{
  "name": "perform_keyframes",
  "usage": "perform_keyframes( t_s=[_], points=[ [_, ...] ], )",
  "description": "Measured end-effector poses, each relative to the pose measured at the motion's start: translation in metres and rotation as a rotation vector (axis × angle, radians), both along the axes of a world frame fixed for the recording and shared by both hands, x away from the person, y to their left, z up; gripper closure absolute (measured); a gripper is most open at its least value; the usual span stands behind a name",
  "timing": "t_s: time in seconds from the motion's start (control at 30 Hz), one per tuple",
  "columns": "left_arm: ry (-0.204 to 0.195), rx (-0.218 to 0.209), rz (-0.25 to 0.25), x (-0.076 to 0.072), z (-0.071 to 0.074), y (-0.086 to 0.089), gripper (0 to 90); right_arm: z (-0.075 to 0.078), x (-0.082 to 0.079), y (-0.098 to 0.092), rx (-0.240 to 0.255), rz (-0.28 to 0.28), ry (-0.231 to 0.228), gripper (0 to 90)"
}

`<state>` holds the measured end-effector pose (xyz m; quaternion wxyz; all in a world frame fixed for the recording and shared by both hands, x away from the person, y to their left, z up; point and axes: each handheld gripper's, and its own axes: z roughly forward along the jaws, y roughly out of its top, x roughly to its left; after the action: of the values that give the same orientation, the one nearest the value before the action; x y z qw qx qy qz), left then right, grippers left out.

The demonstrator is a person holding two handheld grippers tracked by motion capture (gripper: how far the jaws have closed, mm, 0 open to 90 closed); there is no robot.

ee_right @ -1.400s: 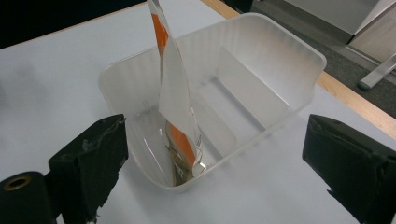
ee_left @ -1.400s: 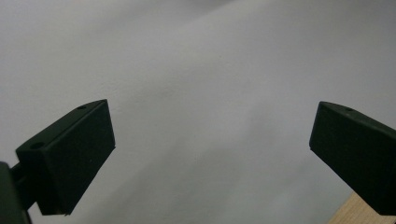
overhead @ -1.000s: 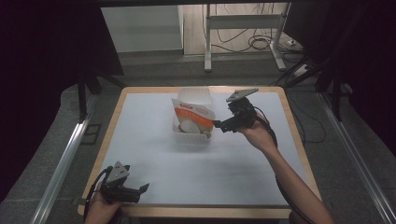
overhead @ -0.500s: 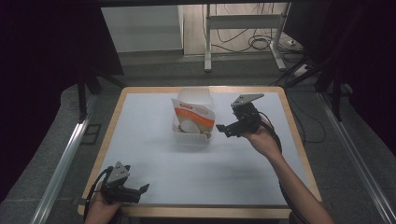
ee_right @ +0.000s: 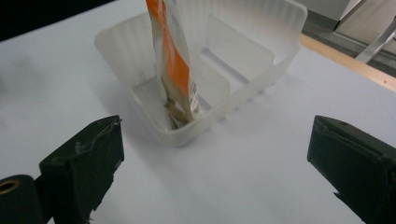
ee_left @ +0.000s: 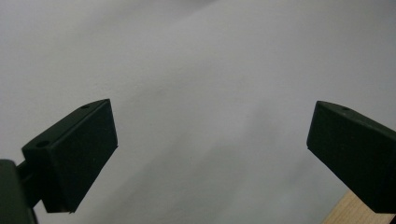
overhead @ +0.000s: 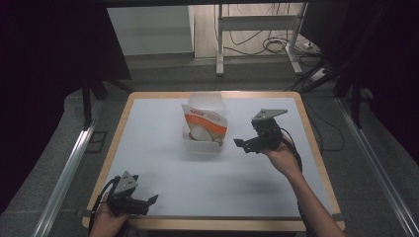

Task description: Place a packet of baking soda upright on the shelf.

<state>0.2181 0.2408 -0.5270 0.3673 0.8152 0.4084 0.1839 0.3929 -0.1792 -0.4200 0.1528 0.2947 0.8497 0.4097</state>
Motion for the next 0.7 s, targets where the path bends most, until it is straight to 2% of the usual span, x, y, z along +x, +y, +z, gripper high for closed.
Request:
perform_keyframes(
  t_s=[0.13, 0.3, 0.6, 0.7],
  points=[
    [-0.003, -0.001, -0.001, 0.0, 0.0, 0.0, 1.9, -0.003, -0.003, -0.004, 0.011, 0.004, 0.013, 3.8],
    [-0.003, -0.002, -0.002, 0.0, 0.0, 0.001, 2.0, -0.008, -0.008, -0.006, -0.005, 0.013, 0.009, 3.6],
    [-0.004, 0.001, -0.002, 0.0, 0.0, 0.0, 2.0, -0.018, -0.021, -0.018, -0.06, -0.007, -0.027, 1.0],
    [-0.005, 0.001, -0.002, 0.0, 0.0, 0.0, 2.0, -0.02, -0.027, -0.024, -0.051, -0.01, -0.03, 0.6]
  ],
)
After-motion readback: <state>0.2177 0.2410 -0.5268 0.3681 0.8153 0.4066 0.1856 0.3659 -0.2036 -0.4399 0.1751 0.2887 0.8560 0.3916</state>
